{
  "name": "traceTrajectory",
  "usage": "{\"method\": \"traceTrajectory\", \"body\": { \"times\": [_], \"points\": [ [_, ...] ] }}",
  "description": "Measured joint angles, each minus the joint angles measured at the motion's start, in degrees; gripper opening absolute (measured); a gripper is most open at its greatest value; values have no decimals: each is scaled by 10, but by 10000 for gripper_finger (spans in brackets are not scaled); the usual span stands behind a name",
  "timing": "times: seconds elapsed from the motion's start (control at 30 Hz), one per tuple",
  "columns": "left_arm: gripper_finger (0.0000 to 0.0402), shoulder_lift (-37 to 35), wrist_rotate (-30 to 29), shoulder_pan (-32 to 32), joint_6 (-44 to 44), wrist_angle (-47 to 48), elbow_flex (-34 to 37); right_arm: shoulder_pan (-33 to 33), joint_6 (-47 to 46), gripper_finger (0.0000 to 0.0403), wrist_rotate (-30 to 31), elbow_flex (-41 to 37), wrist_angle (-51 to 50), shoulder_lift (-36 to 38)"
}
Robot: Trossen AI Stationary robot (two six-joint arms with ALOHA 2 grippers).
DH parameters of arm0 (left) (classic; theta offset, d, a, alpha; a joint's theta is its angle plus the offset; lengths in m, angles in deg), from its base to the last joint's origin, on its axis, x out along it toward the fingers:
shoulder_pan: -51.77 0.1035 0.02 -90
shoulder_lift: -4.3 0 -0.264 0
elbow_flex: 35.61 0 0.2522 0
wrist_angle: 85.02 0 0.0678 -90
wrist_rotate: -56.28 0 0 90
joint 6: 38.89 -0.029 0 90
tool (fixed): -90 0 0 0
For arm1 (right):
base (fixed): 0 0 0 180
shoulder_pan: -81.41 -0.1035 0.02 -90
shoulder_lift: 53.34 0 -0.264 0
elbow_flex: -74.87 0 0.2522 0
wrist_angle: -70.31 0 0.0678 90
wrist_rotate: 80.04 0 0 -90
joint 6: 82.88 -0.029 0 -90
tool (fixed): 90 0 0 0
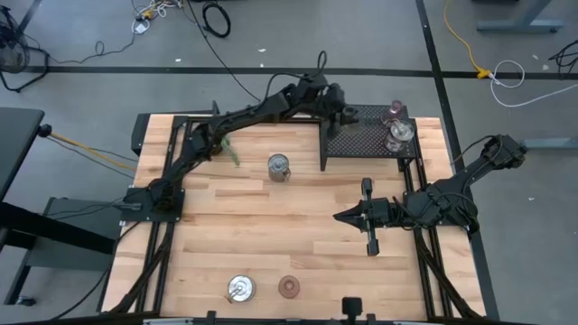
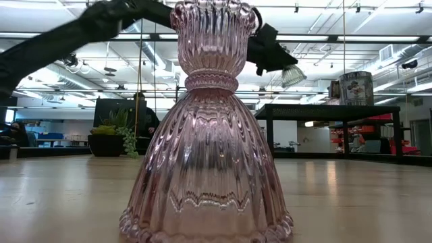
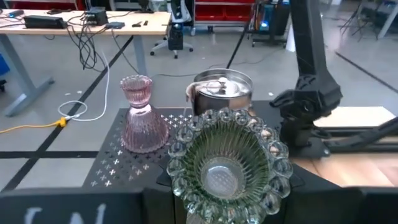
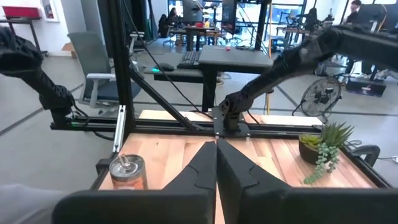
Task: Pick & Place candle stick holders
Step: Put the green glass candle holder on the shelf
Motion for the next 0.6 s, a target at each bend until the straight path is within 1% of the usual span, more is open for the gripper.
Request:
{"method": "traceTrajectory", "body": {
  "times": [0.07,0.17,0.2,0.27,0.3,0.43,0.6],
  "points": [
    [128,21,8,4,6,-2,-23,0,2,9,0,0,-1,0],
    [128,26,-11,9,29,-38,-11,0,2,9,0,0,-3,-1],
    [128,26,-26,11,30,-39,-9,0,2,9,0,0,-3,-1],
    [128,26,-76,12,28,-38,-9,0,2,9,0,0,-3,-1],
    [128,26,-90,14,28,-38,-9,0,2,9,0,0,-3,-1],
    [128,28,-87,17,34,-36,-9,0,4,9,0,0,-3,-1],
    [128,28,-82,11,16,-4,-9,0,5,9,1,0,-7,-1]
  ]
}}
